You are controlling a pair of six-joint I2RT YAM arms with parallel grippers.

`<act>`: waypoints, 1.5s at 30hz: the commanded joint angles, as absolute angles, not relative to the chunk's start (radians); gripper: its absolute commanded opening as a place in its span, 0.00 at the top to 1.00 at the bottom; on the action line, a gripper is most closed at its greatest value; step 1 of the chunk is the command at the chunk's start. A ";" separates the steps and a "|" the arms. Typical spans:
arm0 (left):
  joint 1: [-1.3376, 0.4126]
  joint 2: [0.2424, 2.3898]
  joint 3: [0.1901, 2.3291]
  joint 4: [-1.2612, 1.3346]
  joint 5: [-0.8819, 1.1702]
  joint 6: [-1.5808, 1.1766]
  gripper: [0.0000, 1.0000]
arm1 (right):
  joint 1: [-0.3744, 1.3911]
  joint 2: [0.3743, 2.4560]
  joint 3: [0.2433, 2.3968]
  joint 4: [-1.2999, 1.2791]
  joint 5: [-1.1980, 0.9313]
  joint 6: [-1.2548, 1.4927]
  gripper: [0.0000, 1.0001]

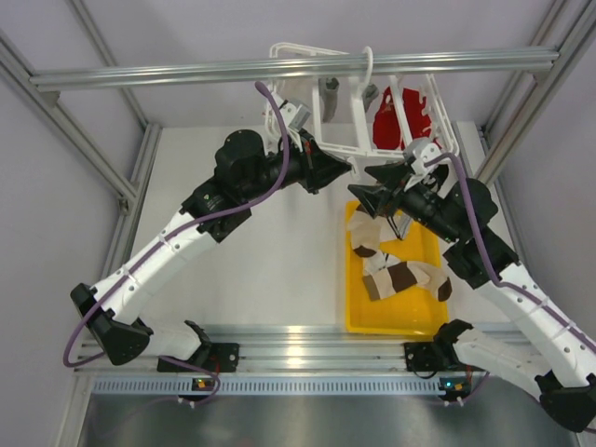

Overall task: Clip the socks to the hanger
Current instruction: Open the clamp at the hanger.

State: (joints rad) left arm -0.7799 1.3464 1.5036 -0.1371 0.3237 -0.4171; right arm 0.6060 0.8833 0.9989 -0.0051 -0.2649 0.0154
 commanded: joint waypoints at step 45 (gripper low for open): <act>-0.785 1.301 1.465 -0.117 0.215 -0.577 0.40 | 0.729 0.870 0.939 0.222 -0.158 -0.204 1.00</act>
State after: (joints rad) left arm -0.7883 1.2877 1.4528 -0.1585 0.2367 -0.5533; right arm 0.7109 0.9001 0.9375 0.1383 -0.1276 -0.1905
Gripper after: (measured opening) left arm 0.598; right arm 0.158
